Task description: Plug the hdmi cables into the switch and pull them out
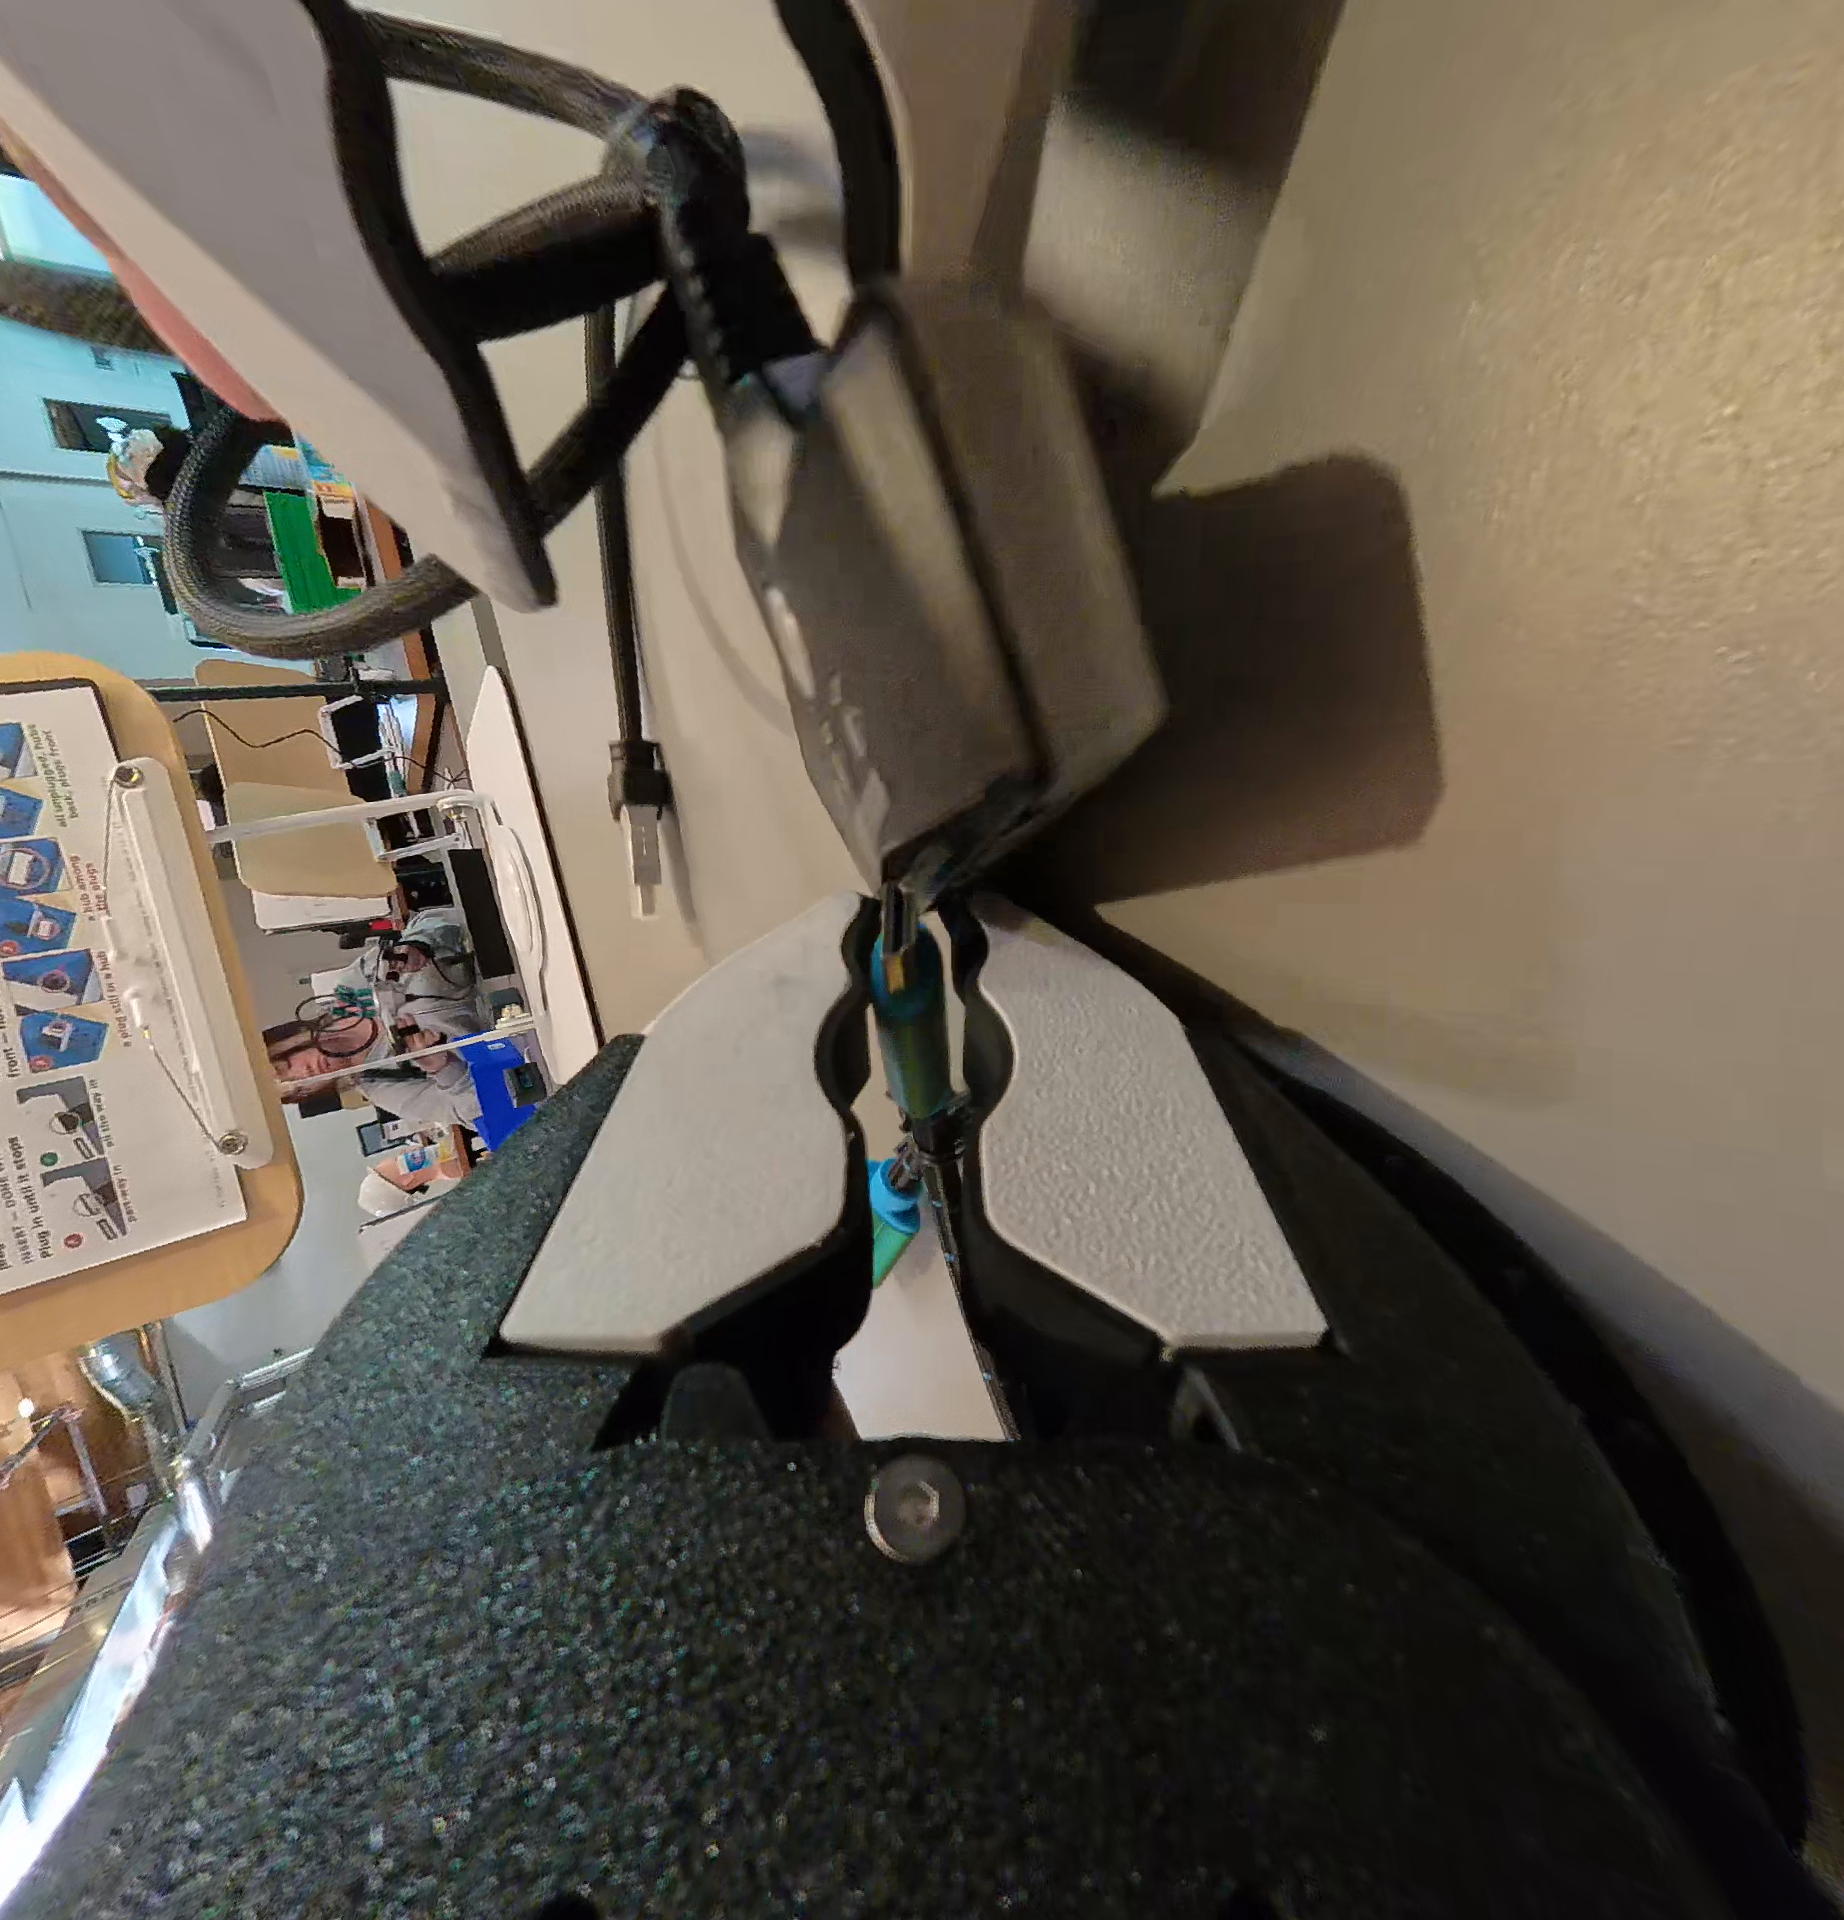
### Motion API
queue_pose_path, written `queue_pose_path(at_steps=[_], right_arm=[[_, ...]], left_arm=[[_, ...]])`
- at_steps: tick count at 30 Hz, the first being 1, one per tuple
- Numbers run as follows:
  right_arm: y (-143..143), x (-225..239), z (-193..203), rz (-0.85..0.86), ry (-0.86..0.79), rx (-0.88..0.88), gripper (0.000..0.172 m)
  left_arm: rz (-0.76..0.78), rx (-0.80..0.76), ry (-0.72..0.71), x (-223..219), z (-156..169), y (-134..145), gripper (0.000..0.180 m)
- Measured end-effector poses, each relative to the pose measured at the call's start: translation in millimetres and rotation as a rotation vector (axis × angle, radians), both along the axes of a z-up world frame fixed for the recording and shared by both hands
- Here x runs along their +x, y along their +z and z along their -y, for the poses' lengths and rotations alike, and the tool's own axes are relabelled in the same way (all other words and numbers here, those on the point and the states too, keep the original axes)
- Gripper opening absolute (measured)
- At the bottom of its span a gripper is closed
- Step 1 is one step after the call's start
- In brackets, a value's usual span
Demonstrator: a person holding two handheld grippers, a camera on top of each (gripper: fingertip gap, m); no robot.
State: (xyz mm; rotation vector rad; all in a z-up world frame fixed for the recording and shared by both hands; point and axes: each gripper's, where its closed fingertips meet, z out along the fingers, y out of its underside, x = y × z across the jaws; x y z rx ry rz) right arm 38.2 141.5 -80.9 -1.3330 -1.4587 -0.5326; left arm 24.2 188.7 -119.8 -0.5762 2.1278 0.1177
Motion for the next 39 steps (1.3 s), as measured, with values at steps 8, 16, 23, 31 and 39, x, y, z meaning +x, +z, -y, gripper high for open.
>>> queue_pose_path(at_steps=[8, 16, 23, 31, 39], right_arm=[[20.6, -0.8, -8.3, -0.071, -0.079, 0.109, 0.019], [3.1, 1.9, -7.6, -0.074, -0.114, -0.008, 0.045], [9.2, 9.9, -8.1, -0.086, -0.112, -0.03, 0.049], [4.7, 17.3, -1.9, 0.089, 0.02, -0.152, 0.07], [-1.2, 17.6, -9.4, 0.215, 0.065, -0.273, 0.066]], left_arm=[[0.038, -0.055, -0.072, 9.2, 22.7, 0.4, 0.012], [0.048, -0.082, -0.062, 11.3, 25.0, 1.4, 0.01], [0.05, -0.25, -0.046, 8.4, 28.0, 3.1, 0.011], [0.049, -0.223, -0.075, 9.6, 30.6, 0.6, 0.009], [0.067, -0.198, -0.091, 12.5, 31.7, 1.1, 0.009]])
